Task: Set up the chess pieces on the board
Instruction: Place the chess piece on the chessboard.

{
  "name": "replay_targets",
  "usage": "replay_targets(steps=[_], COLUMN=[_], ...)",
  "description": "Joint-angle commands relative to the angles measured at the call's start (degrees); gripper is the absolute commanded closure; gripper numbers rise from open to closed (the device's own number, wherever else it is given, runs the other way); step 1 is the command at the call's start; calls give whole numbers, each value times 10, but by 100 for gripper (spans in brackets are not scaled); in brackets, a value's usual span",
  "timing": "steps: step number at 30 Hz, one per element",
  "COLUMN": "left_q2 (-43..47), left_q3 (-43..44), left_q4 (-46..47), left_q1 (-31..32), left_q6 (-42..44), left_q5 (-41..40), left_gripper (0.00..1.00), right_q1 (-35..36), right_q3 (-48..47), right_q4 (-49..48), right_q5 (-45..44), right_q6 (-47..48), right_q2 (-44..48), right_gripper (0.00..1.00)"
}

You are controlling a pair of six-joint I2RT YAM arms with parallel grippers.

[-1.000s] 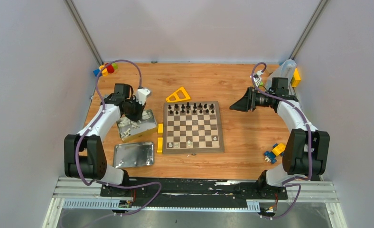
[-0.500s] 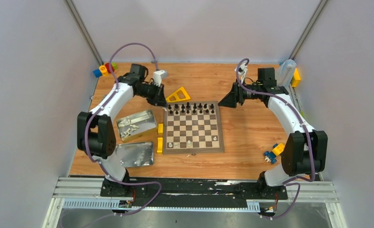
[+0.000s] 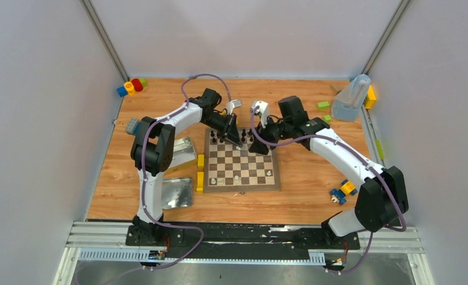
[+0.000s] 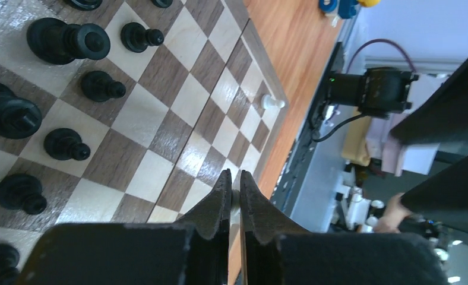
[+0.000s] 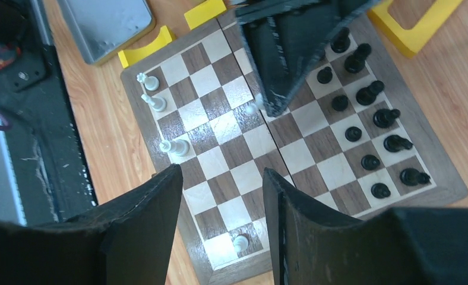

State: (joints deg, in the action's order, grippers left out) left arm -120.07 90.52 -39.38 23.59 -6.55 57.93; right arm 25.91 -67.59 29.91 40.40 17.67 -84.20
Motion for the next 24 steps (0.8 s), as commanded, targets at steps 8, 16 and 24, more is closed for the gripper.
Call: replay_targets(steps=[8, 16, 24], left_q2=[-6, -1, 11], left_q3=[2, -3, -10], left_q4=[82, 85, 89], left_q1=[9, 14, 17], left_q6=[-117, -121, -120], left_q5=[67, 68, 68], left_gripper=[96, 96, 96], right_q1=[155, 197, 209], right_q3=[42, 27, 21], right_q4=[-81, -100, -112], right_q5=[-257, -343, -398], right_q6=[82, 98, 106], right_q2=[14, -15, -35], right_gripper=[50, 55, 59])
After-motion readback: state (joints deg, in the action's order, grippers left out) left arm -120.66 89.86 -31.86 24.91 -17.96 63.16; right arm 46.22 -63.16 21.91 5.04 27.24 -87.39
